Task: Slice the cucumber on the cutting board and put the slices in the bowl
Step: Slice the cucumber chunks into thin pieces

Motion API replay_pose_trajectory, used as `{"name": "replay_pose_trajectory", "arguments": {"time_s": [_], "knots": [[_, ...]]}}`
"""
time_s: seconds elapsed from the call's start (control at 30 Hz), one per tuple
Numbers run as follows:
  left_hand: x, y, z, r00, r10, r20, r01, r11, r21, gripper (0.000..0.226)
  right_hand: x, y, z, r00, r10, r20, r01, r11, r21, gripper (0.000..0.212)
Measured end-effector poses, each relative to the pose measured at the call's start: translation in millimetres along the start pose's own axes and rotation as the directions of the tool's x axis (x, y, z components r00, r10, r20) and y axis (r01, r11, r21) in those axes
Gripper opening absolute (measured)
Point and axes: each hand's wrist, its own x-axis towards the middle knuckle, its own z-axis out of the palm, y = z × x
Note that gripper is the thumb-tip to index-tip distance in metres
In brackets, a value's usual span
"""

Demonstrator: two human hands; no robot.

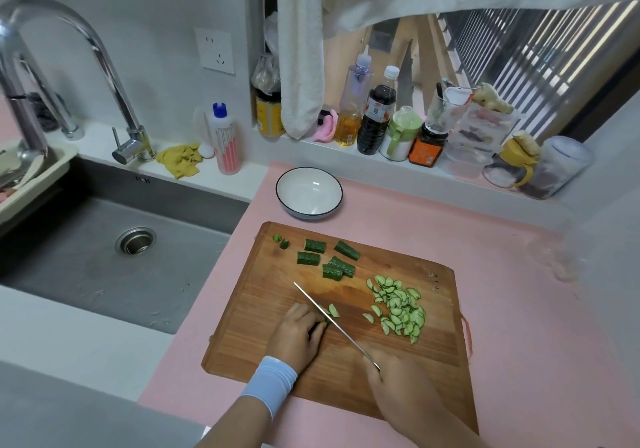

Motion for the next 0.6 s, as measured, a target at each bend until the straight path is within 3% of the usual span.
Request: {"name": "replay_pose_trajectory", "arguments": {"time_s": [0.37,0.6], "knots": [[0.6,5.6,-4.4,1.000,0.009,-0.019,-0.010,1.000,-0.017,0.009,25.7,-15.0,-1.4,0.996,0.039,0.086,-0.040,0.999,0.001,0.030],[0.7,8.2,-6.0,1.000,-0.006,-0.028,0.006,1.000,-0.004,0.014,42.8,-25.1,9.4,0.998,0.026,0.062,-0.024,0.999,-0.022,0.033]]}}
